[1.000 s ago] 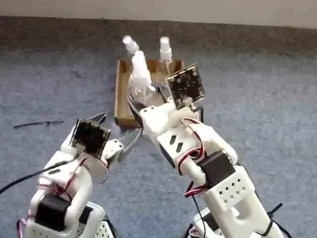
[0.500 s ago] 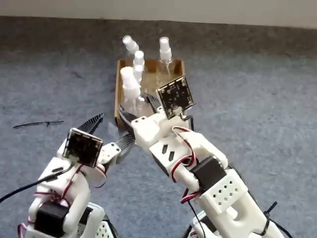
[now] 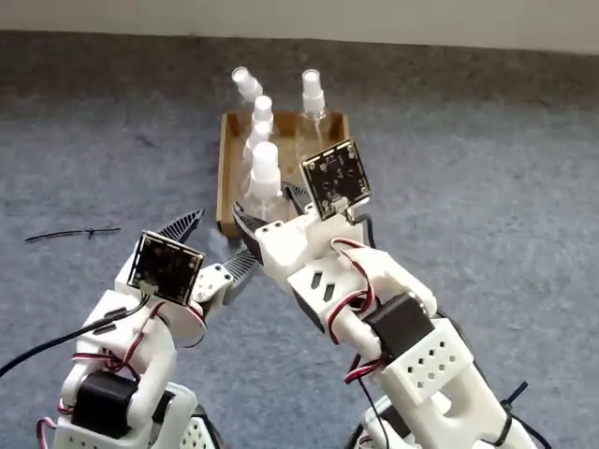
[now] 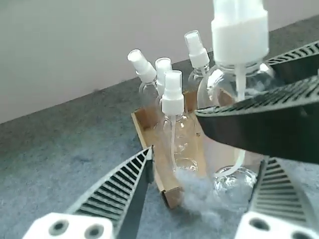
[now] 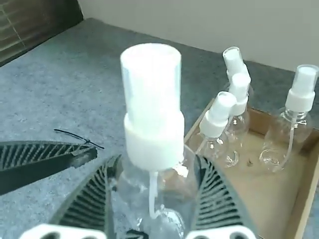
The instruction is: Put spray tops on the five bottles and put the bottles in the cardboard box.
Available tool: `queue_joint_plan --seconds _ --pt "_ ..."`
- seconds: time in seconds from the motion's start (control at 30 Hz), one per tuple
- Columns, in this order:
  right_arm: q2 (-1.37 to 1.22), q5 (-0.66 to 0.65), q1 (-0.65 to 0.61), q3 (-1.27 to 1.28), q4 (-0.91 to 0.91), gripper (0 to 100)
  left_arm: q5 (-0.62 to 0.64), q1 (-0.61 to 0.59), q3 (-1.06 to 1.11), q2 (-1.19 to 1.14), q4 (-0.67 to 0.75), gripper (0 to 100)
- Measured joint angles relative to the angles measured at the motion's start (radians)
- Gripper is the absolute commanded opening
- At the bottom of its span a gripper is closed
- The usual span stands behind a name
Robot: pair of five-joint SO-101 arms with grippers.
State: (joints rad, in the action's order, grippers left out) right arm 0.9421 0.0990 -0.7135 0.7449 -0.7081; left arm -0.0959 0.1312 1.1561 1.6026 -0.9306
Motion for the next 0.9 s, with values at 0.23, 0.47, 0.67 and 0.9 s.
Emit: queue_joint_plan --seconds 0.23,0.47,0.67,0.9 --pt "-0.014 -0.023 0.098 0.002 0.074 0.3 -0.003 -0.025 0.000 -0.006 0.002 30" --pt "-0.278 -0.123 0.278 -0.063 0.373 0.3 -0.003 -0.012 0.006 -0.003 0.005 30" --pt "-0.416 -0.127 0.305 -0.040 0.606 0.3 -0.003 -0.127 0.028 -0.011 0.011 30" --pt "-0.470 -0.135 0.310 0.164 0.865 0.3 -0.003 -0.292 0.025 -0.011 0.011 30"
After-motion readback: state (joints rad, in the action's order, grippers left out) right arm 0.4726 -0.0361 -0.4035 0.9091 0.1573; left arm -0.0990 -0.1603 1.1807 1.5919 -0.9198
